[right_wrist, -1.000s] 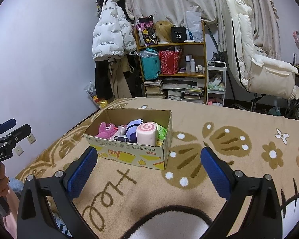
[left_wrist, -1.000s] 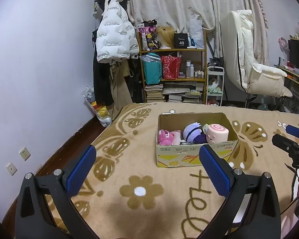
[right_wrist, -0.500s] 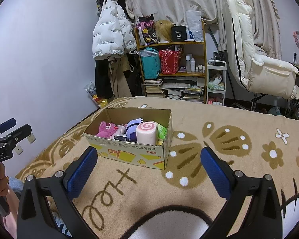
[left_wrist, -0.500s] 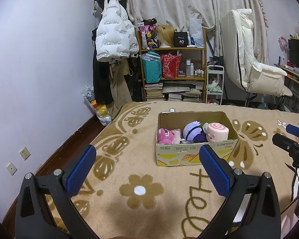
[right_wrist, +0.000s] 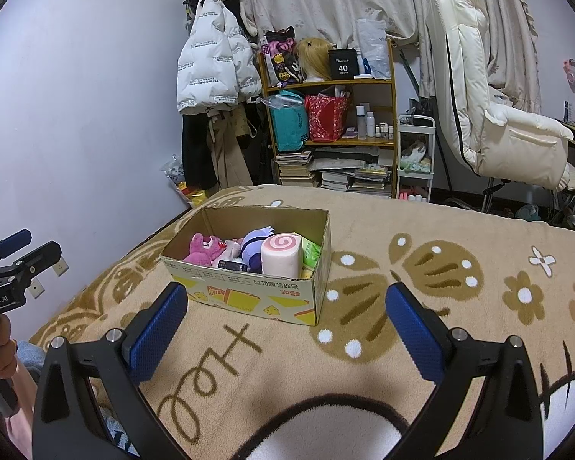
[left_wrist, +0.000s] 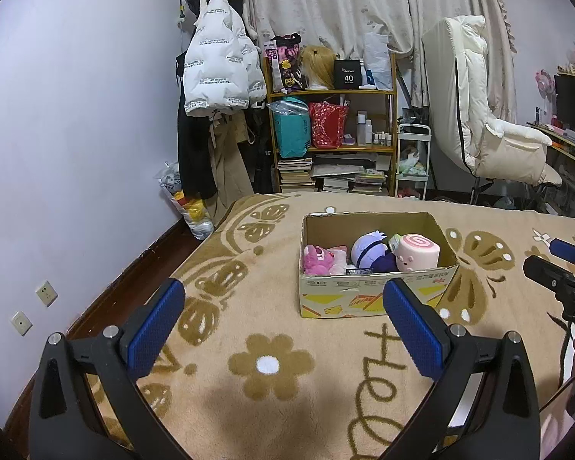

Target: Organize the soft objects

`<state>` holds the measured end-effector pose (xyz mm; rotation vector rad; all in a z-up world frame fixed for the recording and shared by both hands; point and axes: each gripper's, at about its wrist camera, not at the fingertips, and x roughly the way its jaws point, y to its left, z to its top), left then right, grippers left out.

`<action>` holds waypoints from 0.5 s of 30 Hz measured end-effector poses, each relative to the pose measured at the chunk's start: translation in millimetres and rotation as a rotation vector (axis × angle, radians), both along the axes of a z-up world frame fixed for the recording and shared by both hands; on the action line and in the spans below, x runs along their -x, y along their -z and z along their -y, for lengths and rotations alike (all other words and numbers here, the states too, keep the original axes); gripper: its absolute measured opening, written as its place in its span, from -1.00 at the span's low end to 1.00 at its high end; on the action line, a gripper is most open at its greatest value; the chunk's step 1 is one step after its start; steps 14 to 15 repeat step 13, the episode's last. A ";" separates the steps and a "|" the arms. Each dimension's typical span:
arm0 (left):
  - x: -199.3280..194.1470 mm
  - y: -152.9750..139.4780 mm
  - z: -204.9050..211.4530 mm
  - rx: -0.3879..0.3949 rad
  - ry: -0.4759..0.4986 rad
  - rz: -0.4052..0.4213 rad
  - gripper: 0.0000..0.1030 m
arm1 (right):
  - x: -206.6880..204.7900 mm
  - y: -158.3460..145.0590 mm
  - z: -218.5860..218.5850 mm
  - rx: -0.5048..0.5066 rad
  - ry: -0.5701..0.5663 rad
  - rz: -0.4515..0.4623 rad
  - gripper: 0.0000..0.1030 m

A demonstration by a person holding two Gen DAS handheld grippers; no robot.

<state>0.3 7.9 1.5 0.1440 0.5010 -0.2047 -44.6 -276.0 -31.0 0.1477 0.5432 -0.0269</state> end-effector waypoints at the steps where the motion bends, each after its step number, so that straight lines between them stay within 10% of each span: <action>1: 0.2 0.1 0.0 -0.001 0.000 0.000 0.98 | -0.1 -0.3 0.0 0.001 0.000 0.000 1.00; 15: 0.0 -0.2 0.5 -0.001 -0.003 -0.002 0.98 | 0.8 1.6 1.1 -0.002 0.001 -0.001 1.00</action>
